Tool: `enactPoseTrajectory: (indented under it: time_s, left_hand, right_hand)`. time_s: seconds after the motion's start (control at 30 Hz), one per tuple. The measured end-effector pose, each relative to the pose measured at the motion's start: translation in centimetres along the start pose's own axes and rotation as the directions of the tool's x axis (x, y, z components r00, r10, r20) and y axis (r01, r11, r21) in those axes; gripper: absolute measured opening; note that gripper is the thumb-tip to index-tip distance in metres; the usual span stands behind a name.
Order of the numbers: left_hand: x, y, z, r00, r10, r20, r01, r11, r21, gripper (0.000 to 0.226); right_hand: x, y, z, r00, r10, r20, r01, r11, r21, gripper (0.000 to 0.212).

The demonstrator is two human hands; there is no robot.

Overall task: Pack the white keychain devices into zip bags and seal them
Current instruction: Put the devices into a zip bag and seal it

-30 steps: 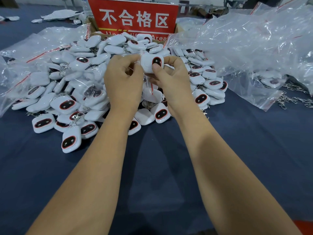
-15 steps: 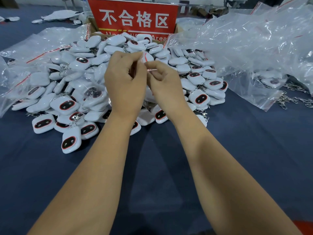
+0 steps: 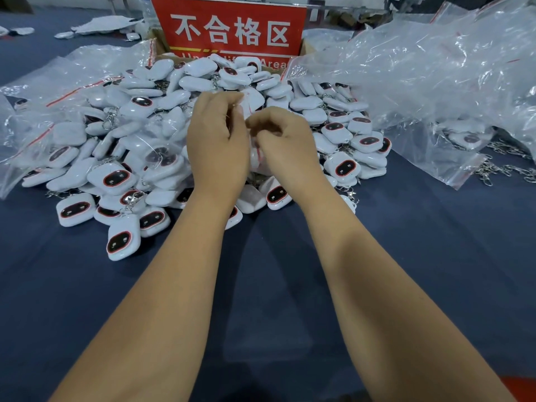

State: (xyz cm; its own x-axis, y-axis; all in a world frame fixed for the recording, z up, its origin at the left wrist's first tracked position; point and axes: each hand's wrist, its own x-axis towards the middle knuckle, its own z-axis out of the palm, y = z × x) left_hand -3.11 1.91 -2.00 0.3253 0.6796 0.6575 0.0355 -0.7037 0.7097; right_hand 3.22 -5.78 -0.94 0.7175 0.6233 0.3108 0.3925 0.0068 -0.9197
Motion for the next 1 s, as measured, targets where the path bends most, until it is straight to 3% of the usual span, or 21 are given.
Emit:
enactPoseTrajectory:
  time_s: [0.13,0.27,0.37,0.5,0.6,0.7,0.87,1.0]
  left_hand:
    - [0.8,-0.8,-0.5,0.994,-0.065,-0.083,0.071,0.996,0.063,0.023]
    - [1.4,-1.3,-1.1,0.971,-0.17,-0.166,0.179,0.983,0.037,0.023]
    - [1.3,-1.3,-0.8,0.973,-0.185,-0.136,0.194,0.98,0.053,0.024]
    - [1.0,-1.0,-0.5,0.987,-0.155,-0.036,0.157,0.986,0.06,0.036]
    - [0.8,-0.8,-0.3,0.986,-0.159,0.043,0.154,0.983,0.095,0.037]
    - [0.5,-0.6,-0.2,0.982,-0.16,0.103,0.151,0.984,0.092,0.035]
    - [0.4,-0.2,-0.3,0.959,-0.186,0.214,0.176,0.982,0.067,0.034]
    - [0.3,-0.2,-0.2,0.954,-0.157,0.255,0.128,0.984,0.125,0.033]
  right_hand:
    - [0.1,0.3,-0.6,0.995,0.034,-0.09,-0.039,0.998,-0.058,0.032]
    - [0.5,0.9,-0.8,0.995,0.059,0.075,-0.02,0.897,-0.441,0.027]
    - [0.6,1.3,-0.5,0.985,0.059,0.165,0.066,0.748,-0.66,0.037]
    - [0.6,1.6,-0.7,0.979,0.038,0.202,0.119,0.698,-0.706,0.045]
    - [0.7,1.5,-0.8,0.986,-0.023,0.163,0.128,0.723,-0.679,0.032]
    - [0.4,1.5,-0.8,0.994,-0.082,0.073,0.108,0.833,-0.542,0.021]
    - [1.0,1.4,-0.9,0.991,-0.02,-0.136,-0.026,0.943,-0.332,0.022]
    - [1.3,1.2,-1.5,0.97,0.026,-0.24,-0.05,0.994,-0.095,0.015]
